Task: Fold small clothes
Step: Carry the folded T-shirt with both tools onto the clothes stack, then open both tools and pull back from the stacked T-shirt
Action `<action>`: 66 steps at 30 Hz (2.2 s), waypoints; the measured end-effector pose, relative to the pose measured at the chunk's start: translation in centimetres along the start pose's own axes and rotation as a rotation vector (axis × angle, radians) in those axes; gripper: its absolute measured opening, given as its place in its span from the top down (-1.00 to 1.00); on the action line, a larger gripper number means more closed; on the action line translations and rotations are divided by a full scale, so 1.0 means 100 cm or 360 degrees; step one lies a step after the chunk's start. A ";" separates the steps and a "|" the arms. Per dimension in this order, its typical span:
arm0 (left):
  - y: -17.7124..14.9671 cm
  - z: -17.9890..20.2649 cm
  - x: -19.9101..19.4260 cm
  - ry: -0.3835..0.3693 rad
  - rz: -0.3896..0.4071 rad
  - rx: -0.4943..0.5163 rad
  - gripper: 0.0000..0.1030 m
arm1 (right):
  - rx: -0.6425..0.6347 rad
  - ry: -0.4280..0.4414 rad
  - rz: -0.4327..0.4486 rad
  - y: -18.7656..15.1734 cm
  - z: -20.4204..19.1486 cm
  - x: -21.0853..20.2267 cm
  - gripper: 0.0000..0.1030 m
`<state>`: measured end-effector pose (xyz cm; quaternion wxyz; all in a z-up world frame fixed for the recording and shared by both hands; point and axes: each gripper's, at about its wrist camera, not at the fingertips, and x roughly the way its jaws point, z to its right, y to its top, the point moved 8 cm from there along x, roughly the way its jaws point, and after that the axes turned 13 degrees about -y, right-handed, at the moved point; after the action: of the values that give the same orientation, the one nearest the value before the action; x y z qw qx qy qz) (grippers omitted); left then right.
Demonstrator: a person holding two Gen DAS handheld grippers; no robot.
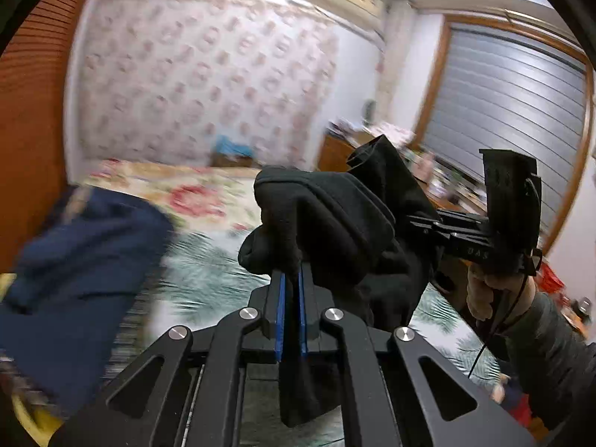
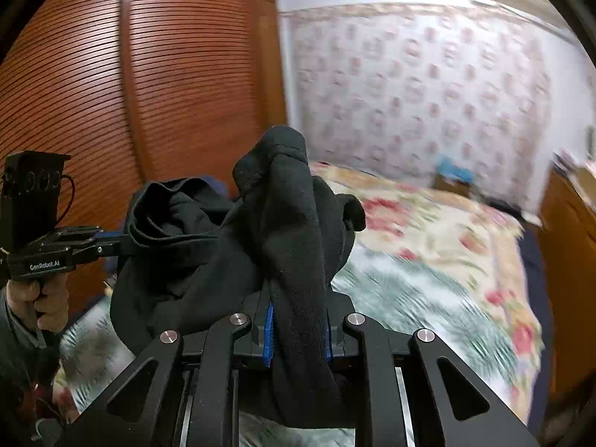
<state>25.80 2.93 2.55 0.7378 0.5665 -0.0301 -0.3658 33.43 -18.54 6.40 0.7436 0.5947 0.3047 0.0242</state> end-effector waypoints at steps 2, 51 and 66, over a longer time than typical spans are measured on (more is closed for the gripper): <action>0.006 -0.024 -0.028 0.0090 0.0066 -0.0020 0.87 | -0.0051 0.0071 0.0035 0.021 -0.026 0.019 0.63; -0.055 -0.205 -0.040 0.0764 -0.0106 -0.0107 -0.33 | -0.0251 0.0244 -0.0108 0.090 -0.173 0.320 0.19; -0.024 -0.120 -0.068 0.0726 0.0057 0.0126 -0.44 | -0.0096 0.0169 0.0038 0.040 -0.161 0.187 0.18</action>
<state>25.11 16.39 -1.23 0.7091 0.6624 0.1131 -0.2134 42.18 4.08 0.32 0.7437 0.5734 0.3357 0.0738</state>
